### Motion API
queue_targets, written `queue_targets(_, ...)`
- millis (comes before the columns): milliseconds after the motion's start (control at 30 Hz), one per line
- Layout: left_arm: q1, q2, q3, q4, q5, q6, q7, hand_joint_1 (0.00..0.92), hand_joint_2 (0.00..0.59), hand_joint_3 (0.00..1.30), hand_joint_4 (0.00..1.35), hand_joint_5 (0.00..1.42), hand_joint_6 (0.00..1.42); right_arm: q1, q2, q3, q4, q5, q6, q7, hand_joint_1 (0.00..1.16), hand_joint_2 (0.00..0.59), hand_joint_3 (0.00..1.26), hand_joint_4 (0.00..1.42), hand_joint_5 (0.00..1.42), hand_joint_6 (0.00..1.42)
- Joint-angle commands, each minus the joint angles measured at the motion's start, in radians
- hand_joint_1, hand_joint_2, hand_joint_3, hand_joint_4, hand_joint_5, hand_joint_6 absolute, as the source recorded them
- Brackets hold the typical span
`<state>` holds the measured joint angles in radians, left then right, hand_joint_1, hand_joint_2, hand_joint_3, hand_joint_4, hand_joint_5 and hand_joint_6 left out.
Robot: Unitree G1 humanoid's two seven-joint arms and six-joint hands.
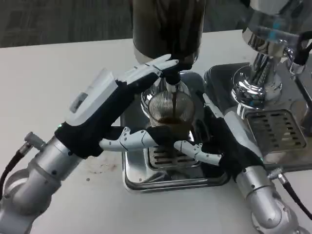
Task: Grasp the cup under the faucet to collect the drink, then remove the cup.
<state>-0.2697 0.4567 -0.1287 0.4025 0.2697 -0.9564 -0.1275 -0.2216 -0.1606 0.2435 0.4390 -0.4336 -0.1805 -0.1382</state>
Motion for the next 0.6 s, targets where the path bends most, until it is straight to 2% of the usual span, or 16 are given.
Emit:
queue_targets(33,0.057,0.021,0.015,-0.02,0.023,0.016,-0.003,0.0,0.126,0.22,0.12,0.25,0.18,-0.019,0.01,-0.006,0.017,0.005,-0.011,-0.019,0.52,0.203,0.0,0.0,0.0,0.04)
queue_targets(267,0.08,0.009,0.107,-0.098,-0.025,0.031,0.043,0.0,0.137,0.18,0.06,0.21,0.14,-0.001,0.01,-0.008,0.006,0.01,-0.018,-0.02,0.53,0.206,0.0,0.0,0.0,0.04)
queue_targets(467,0.09,0.01,0.158,-0.099,-0.063,0.04,0.043,0.0,0.138,0.17,0.06,0.2,0.14,0.004,0.011,-0.005,-0.004,0.009,-0.024,-0.019,0.53,0.207,0.0,0.0,0.0,0.05)
queue_targets(600,0.105,-0.006,0.187,-0.098,-0.078,0.032,0.058,0.0,0.14,0.08,0.0,0.14,0.09,0.008,0.012,-0.007,-0.007,0.011,-0.029,-0.022,0.54,0.2,0.0,0.0,0.0,0.04)
